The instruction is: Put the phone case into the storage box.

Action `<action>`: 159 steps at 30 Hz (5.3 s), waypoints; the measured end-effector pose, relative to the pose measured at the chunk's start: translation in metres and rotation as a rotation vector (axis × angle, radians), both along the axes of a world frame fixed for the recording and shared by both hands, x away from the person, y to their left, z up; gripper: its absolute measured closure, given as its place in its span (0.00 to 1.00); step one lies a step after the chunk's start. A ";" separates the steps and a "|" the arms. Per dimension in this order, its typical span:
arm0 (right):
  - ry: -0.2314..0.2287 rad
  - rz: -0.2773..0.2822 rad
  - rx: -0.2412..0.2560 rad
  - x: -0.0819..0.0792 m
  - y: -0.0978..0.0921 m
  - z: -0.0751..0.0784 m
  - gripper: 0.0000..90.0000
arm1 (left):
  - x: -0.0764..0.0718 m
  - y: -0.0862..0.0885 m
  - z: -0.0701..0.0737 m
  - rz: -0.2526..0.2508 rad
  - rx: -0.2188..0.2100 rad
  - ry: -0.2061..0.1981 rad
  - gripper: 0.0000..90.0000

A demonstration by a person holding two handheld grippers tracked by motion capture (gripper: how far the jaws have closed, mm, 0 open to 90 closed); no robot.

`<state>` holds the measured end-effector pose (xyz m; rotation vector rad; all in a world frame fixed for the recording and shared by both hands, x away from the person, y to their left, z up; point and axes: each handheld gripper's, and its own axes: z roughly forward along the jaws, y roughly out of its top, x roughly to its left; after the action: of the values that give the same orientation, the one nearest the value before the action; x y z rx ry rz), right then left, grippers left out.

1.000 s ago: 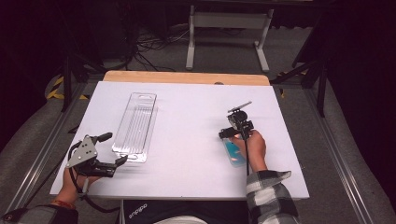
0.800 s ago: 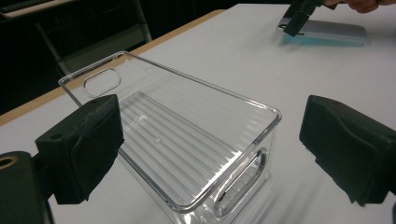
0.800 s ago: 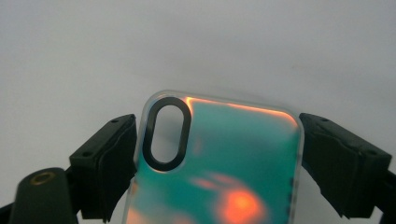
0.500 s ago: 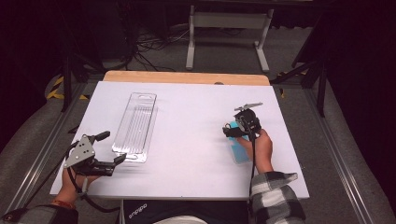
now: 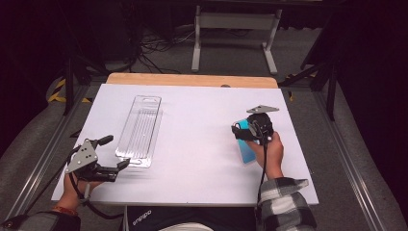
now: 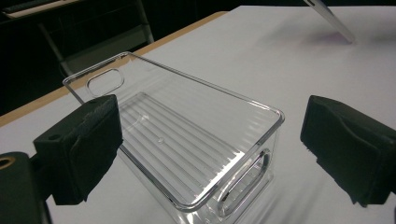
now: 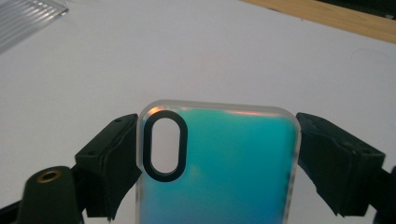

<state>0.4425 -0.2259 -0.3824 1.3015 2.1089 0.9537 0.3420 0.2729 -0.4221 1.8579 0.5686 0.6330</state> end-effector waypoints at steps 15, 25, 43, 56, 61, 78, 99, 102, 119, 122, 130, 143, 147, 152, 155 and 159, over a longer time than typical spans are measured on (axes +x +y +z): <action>-0.105 -0.005 0.014 -0.009 0.000 0.010 0.19 | 0.000 -0.001 0.000 -0.005 0.006 -0.001 0.07; -0.160 -0.004 0.026 -0.016 -0.002 0.017 0.19 | 0.000 -0.001 0.000 -0.006 0.009 0.005 0.07; -0.265 0.019 0.090 -0.034 0.011 0.035 0.19 | 0.000 0.000 0.000 0.001 0.014 0.002 0.07; -0.295 0.061 0.114 -0.034 0.040 0.042 0.19 | 0.001 -0.001 0.000 -0.002 0.018 0.005 0.06; -0.311 0.088 0.128 -0.034 0.053 0.047 0.19 | 0.000 -0.002 -0.001 -0.008 0.022 0.005 0.06; -0.350 0.186 0.156 -0.017 0.118 0.063 0.20 | 0.001 -0.001 -0.002 -0.011 0.013 0.012 0.06; -0.347 0.264 0.214 0.020 0.185 0.076 0.20 | 0.002 0.002 -0.006 0.000 0.031 0.013 0.06; -0.339 0.270 0.227 0.024 0.192 0.077 0.20 | 0.001 0.002 -0.006 0.002 0.028 0.012 0.06; -0.327 0.331 0.252 0.052 0.247 0.073 0.19 | -0.001 0.010 -0.007 0.012 0.004 0.024 0.06; -0.319 0.333 0.263 0.058 0.257 0.072 0.20 | -0.001 0.011 -0.007 0.012 0.009 0.018 0.06; -0.312 0.339 0.248 0.072 0.284 0.062 0.19 | -0.003 0.014 -0.006 0.027 0.006 0.016 0.06; -0.262 0.273 0.261 0.106 0.294 0.038 0.19 | -0.014 0.018 -0.010 0.038 0.008 0.038 0.06; -0.251 0.238 0.252 0.113 0.292 0.029 0.19 | -0.015 0.018 -0.010 0.032 -0.004 0.035 0.06; -0.228 0.215 0.270 0.118 0.289 0.021 0.19 | -0.015 0.016 -0.011 0.025 -0.009 0.048 0.07; -0.227 0.212 0.265 0.118 0.290 0.019 0.19 | -0.015 0.015 -0.012 0.021 0.000 0.053 0.07; -0.228 0.203 0.250 0.118 0.292 0.014 0.19 | -0.015 0.013 -0.013 0.020 0.007 0.049 0.06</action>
<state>0.5605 0.0666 -0.3686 1.0431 2.0186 1.4194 0.3270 0.2862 -0.4349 1.8808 0.6182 0.6050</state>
